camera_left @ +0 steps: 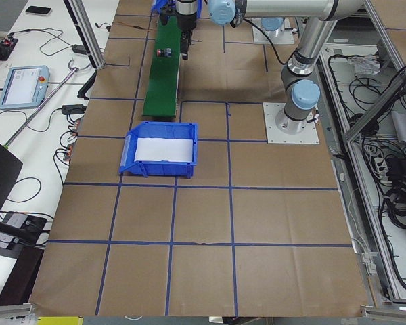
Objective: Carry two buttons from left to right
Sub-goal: 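Release the yellow button in the bin and raise the right gripper, then move the right gripper over the red button on the belt and lower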
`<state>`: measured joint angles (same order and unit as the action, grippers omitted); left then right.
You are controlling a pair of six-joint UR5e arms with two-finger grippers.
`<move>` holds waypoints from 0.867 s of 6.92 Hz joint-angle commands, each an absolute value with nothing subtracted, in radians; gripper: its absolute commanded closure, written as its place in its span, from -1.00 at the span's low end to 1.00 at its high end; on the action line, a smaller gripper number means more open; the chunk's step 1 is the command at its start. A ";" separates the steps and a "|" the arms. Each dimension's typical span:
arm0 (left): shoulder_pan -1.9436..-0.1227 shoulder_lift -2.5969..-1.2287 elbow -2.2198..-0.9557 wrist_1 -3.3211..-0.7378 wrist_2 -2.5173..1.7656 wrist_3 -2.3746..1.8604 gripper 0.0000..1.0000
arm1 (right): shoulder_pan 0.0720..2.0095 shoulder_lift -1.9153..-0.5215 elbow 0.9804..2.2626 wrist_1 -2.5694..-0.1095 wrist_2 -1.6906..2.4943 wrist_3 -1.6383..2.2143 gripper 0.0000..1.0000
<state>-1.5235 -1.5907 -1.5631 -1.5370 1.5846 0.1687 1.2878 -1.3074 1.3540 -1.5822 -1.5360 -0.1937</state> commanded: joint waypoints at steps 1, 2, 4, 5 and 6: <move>-1.523 -1.591 -1.563 -1.537 1.585 0.169 -0.99 | 1.530 -1.337 1.373 -1.661 -1.543 -0.039 -0.99; -1.523 -1.591 -1.563 -1.537 1.585 0.169 -0.99 | 1.546 -1.373 1.426 -1.678 -1.543 -0.037 -0.99; -1.523 -1.591 -1.563 -1.537 1.585 0.169 -0.99 | 1.548 -1.394 1.532 -1.861 -1.548 -0.038 -0.99; -1.523 -1.591 -1.563 -1.537 1.585 0.169 -0.99 | 1.548 -1.382 1.537 -1.865 -1.542 -0.038 -0.99; -1.523 -1.591 -1.563 -1.537 1.585 0.169 -0.99 | 1.548 -1.375 1.531 -1.853 -1.540 -0.040 -0.99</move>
<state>-1.5233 -1.5908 -1.5631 -1.5370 1.5846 0.1687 1.5470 -1.3832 1.5277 -1.8493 -1.5423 -0.0388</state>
